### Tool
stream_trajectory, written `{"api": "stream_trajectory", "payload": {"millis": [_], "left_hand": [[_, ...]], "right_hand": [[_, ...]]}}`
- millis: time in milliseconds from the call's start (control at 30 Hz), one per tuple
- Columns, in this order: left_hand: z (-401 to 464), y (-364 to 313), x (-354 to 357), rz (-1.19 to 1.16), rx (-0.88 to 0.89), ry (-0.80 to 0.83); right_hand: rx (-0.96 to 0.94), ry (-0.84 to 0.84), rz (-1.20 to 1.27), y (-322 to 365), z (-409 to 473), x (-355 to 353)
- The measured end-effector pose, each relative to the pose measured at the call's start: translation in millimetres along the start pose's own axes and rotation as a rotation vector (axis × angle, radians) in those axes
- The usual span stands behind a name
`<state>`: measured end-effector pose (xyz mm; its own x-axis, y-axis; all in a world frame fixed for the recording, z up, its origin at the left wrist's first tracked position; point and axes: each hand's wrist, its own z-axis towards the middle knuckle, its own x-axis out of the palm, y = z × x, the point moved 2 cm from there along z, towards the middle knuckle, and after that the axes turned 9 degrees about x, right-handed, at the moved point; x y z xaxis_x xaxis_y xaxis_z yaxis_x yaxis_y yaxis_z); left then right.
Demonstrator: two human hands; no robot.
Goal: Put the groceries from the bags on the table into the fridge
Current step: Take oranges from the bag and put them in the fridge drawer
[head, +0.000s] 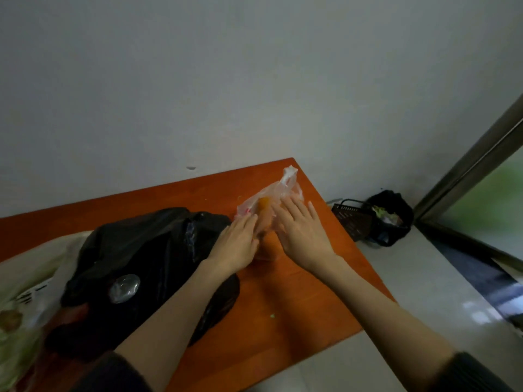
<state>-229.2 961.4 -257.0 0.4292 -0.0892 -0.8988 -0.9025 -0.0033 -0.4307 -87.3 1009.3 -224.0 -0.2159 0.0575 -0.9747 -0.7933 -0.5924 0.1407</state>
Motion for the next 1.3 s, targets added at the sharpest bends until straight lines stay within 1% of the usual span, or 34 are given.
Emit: {"api": "stream_trajectory", "payload": {"millis": [67,133,167,267,333,367,433,500,600,667,733,767,867,967,1067,1167,1233,1300], "left_hand": [[21,8,11,-0.060,0.004,0.027],[41,14,20,-0.092,-0.005,0.051],[48,17,24,-0.078,-0.022,0.079],[57,21,31,0.083,-0.077,0.178],[57,22,33,0.224,-0.057,0.202],[57,23,34,0.271,-0.044,0.211],[57,24,35,0.330,-0.042,0.200],[54,23,37,0.393,-0.043,0.128],[43,18,41,0.430,0.018,0.030],[33,12,46,0.383,0.111,-0.008],[23,8,52,0.317,0.213,-0.052],[20,6,53,0.295,0.249,-0.084],[9,-9,54,0.226,0.340,-0.125],[-3,-32,54,0.143,0.422,-0.099],[-15,-54,60,0.065,0.515,-0.057],[-18,-77,63,0.088,0.611,-0.024],[-11,-92,62,0.115,0.663,-0.051],[-5,-110,61,0.103,0.671,-0.061]], "right_hand": [[-0.075,-0.052,-0.095,-5,18,8],[-0.123,-0.015,-0.204,-11,38,14],[-0.128,0.042,-0.251,-15,45,19],[-0.087,0.196,-0.366,-31,56,34],[-0.089,0.211,-0.334,-40,51,41],[-0.098,0.173,-0.319,-45,48,43],[-0.104,0.093,-0.248,-54,39,47],[-0.094,0.046,-0.104,-58,29,51],[-0.111,-0.025,0.083,-60,12,50],[-0.060,0.022,0.243,-60,3,45],[0.047,0.087,0.398,-63,-9,43],[0.088,0.096,0.434,-66,-15,43],[0.156,0.007,0.466,-76,-31,38],[0.190,-0.056,0.477,-85,-41,28],[0.205,-0.072,0.481,-92,-53,20],[0.295,-0.069,0.580,-101,-62,12],[0.373,-0.096,0.666,-111,-65,3],[0.405,-0.130,0.711,-120,-66,-8]]}}
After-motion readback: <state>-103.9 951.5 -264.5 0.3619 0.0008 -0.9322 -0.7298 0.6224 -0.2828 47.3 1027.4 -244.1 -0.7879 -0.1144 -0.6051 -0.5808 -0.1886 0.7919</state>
